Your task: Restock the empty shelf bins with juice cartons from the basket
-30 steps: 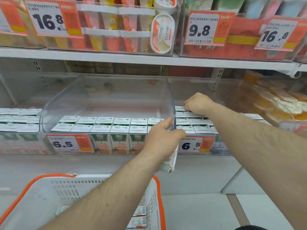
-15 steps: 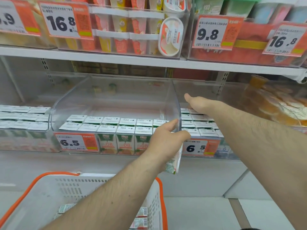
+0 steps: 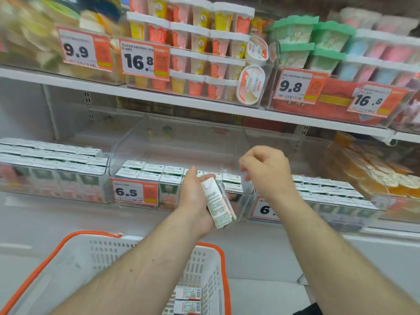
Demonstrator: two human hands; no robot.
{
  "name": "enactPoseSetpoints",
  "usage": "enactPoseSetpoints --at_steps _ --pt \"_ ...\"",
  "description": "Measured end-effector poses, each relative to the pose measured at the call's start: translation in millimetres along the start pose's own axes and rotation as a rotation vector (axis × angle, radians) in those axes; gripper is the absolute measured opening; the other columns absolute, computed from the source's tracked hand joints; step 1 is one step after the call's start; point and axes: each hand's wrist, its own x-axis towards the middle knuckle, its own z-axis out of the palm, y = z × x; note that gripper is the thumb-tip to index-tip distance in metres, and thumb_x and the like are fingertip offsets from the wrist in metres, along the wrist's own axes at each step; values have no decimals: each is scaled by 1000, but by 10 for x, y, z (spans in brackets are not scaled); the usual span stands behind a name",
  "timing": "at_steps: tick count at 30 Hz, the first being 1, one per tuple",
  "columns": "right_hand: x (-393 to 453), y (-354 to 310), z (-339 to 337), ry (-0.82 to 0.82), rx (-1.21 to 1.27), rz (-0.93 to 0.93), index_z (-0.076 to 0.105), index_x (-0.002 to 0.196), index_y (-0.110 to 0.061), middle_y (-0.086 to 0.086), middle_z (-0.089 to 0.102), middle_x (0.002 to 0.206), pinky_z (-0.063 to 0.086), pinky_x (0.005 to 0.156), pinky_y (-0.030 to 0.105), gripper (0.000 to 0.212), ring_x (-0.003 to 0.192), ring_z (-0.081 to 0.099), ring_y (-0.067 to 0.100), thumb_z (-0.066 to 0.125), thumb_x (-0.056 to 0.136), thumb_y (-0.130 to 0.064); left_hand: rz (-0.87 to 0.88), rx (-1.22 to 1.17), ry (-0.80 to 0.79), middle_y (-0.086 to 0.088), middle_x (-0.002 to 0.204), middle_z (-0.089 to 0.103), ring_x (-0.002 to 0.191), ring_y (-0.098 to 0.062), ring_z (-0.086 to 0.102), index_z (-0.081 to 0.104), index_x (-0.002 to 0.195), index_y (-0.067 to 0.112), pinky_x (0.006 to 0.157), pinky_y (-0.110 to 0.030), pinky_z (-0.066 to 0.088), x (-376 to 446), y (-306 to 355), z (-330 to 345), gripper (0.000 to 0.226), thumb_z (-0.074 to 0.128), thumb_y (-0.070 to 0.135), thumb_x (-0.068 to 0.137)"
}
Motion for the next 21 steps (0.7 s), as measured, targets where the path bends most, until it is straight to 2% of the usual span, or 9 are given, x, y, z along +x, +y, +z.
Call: enactPoseSetpoints --at_steps 2,4,7,11,13,15,17,19,21 --pt "-233 -143 170 -307 15 170 65 85 -22 -4 62 74 50 66 34 27 71 62 21 65 63 -37 -38 -55 -44 -19 94 69 81 -33 68 52 117 8 81 -43 51 2 31 -107 67 34 66 92" --pt "-385 -176 361 -479 -57 240 62 94 -27 -8 62 77 51 64 33 39 72 62 15 69 58 -40 -43 -54 -36 -21 104 69 87 -35 68 47 126 10 80 -43 51 -59 76 -184 66 32 66 94" --pt "-507 -176 581 -362 -147 185 64 82 -22 -6 68 76 54 70 34 19 76 64 15 71 64 -24 5 50 -30 -21 105 66 87 -35 65 50 118 11 75 -39 49 -225 191 -330 53 35 57 97" --pt "-556 -275 719 -268 246 330 64 83 -16 10 71 83 59 70 43 23 75 67 29 68 61 -10 191 336 -58 -12 82 64 63 -22 54 54 87 15 61 -30 40 -398 430 -616 11 45 19 83" --pt "-581 -374 769 -261 382 356 59 87 -11 19 65 87 55 64 39 27 71 62 26 65 72 11 287 607 -52 -10 102 62 66 -18 53 53 109 20 60 -29 40 -394 540 -811 50 51 14 60" --pt "-603 -469 843 -282 466 352 56 88 -8 25 65 91 57 69 45 31 73 63 29 60 74 19 347 852 -97 -5 117 59 85 -18 61 45 130 21 73 -34 50 -392 614 -993 81 56 14 50" --pt "-614 -561 937 -308 549 363 53 91 -7 25 67 94 57 76 51 32 78 67 34 58 76 22 447 1095 -141 4 118 60 96 -12 63 41 134 27 85 -34 53 -412 659 -1143 83 68 21 56" --pt "-622 -638 1063 -328 599 374 52 93 -6 21 68 92 59 70 44 34 75 68 32 58 77 23 571 1280 -126 15 107 63 91 -3 64 44 126 34 80 -29 54 -439 705 -1245 70 75 29 64" --pt "-641 -717 1195 -346 642 377 52 93 -6 17 69 88 58 61 36 33 70 68 26 59 78 23 721 1408 0 16 97 65 86 -2 63 49 115 40 76 -31 54 -416 794 -1343 53 72 37 67"
